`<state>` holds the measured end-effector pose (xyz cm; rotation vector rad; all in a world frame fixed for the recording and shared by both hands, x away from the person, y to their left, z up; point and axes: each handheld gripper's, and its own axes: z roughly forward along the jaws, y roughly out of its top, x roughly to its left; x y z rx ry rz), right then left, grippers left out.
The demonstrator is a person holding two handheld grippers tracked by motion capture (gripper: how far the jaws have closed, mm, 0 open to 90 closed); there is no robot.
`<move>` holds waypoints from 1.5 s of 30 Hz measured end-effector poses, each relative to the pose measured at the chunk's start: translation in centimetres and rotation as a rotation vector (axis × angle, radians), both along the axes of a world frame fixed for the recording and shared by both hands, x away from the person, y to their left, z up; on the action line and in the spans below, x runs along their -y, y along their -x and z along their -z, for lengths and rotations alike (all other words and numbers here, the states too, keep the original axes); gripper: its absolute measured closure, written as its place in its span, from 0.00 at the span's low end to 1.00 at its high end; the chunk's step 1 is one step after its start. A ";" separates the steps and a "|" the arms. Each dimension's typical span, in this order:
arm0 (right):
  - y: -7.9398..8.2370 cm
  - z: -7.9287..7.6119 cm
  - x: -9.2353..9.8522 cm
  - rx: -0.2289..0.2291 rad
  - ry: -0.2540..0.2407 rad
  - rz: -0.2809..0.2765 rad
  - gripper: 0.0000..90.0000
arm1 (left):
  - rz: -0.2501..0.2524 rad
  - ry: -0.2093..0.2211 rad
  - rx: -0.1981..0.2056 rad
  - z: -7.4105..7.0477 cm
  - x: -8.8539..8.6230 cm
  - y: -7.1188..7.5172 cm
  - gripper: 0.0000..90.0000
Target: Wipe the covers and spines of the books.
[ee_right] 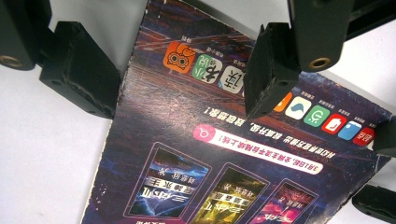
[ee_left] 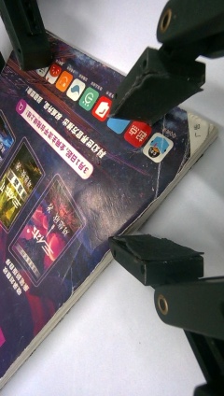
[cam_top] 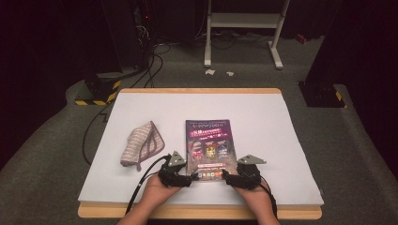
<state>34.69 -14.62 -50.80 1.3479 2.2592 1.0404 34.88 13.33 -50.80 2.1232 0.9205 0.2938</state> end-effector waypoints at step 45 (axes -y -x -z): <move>0.1 -0.2 0.3 0.017 -0.038 0.022 0.36 | -0.017 0.000 0.022 0.1 0.2 0.2 0.39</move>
